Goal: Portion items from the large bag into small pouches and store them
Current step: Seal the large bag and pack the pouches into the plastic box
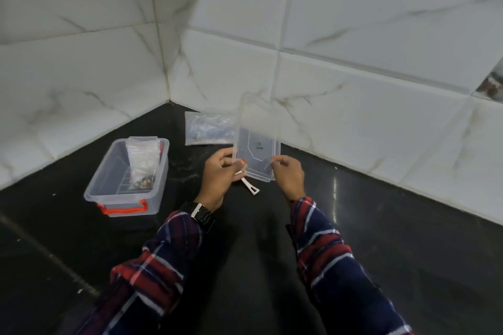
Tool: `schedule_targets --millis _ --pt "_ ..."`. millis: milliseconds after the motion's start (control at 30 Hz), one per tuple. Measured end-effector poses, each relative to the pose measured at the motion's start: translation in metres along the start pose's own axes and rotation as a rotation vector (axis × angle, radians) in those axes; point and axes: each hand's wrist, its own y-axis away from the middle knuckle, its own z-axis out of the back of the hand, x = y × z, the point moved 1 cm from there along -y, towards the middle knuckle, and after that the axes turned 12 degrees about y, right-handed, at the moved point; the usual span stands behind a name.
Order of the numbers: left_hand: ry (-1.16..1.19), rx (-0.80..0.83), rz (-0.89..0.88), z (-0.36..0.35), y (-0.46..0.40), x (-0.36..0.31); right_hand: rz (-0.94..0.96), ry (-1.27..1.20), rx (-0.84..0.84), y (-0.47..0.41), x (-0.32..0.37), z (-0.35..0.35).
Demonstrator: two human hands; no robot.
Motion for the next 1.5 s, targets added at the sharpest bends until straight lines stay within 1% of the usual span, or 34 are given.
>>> schedule_targets --millis 67,133,200,300,367,467,533,633,700,733,800,867,933,1000,1067,1167,1233,1300,1400,1500 --pt "-0.089 -0.006 -0.109 0.012 0.000 -0.020 0.125 -0.171 0.090 0.004 0.034 -0.017" --pt "-0.223 -0.026 -0.236 0.022 0.002 -0.034 0.165 -0.432 0.270 0.013 0.066 -0.035" --pt "-0.287 -0.066 -0.328 0.030 0.003 -0.044 0.185 -0.509 0.365 0.017 0.090 -0.054" --pt "-0.468 -0.183 -0.466 0.049 0.004 -0.056 0.232 -0.499 0.361 0.027 0.119 -0.079" --pt "-0.598 -0.203 -0.537 0.062 0.003 -0.061 0.264 -0.525 0.328 0.030 0.129 -0.091" --pt "-0.678 -0.142 -0.519 0.084 0.002 -0.065 0.247 -0.561 0.302 0.035 0.140 -0.111" --pt "-0.641 -0.143 -0.459 0.098 0.000 -0.069 0.178 -0.633 0.333 0.036 0.141 -0.123" --pt "-0.576 -0.226 -0.393 0.125 0.000 -0.075 0.033 -0.750 0.438 0.040 0.138 -0.139" --pt "-0.562 -0.300 -0.414 0.141 0.000 -0.079 -0.021 -0.777 0.468 0.043 0.134 -0.142" --pt "-0.613 -0.362 -0.442 0.150 0.000 -0.081 -0.059 -0.780 0.484 0.044 0.132 -0.147" --pt "-0.734 -0.525 -0.447 0.169 -0.001 -0.083 -0.131 -0.764 0.531 0.045 0.128 -0.154" --pt "-0.787 -0.642 -0.352 0.188 -0.004 -0.083 -0.190 -0.711 0.570 0.044 0.122 -0.163" --pt "-0.768 -0.614 -0.207 0.207 -0.008 -0.080 -0.223 -0.655 0.600 0.042 0.117 -0.178" --pt "-0.734 -0.546 -0.136 0.220 -0.010 -0.074 -0.210 -0.540 0.615 0.041 0.113 -0.191" --pt "-0.745 -0.566 -0.158 0.227 -0.007 -0.069 -0.170 -0.397 0.596 0.042 0.108 -0.202" --pt "-0.752 -0.645 -0.219 0.234 -0.004 -0.065 -0.058 -0.166 0.501 0.047 0.110 -0.201" --pt "-0.762 -0.667 -0.225 0.236 -0.003 -0.064 -0.012 -0.064 0.457 0.047 0.110 -0.202" --pt "-0.790 -0.667 -0.205 0.240 -0.004 -0.062 0.019 -0.024 0.462 0.045 0.110 -0.204" --pt "-0.801 -0.647 -0.149 0.245 -0.003 -0.060 0.007 0.005 0.482 0.049 0.110 -0.208" --pt "-0.790 -0.607 -0.121 0.246 -0.003 -0.059 0.023 -0.024 0.477 0.050 0.103 -0.210"
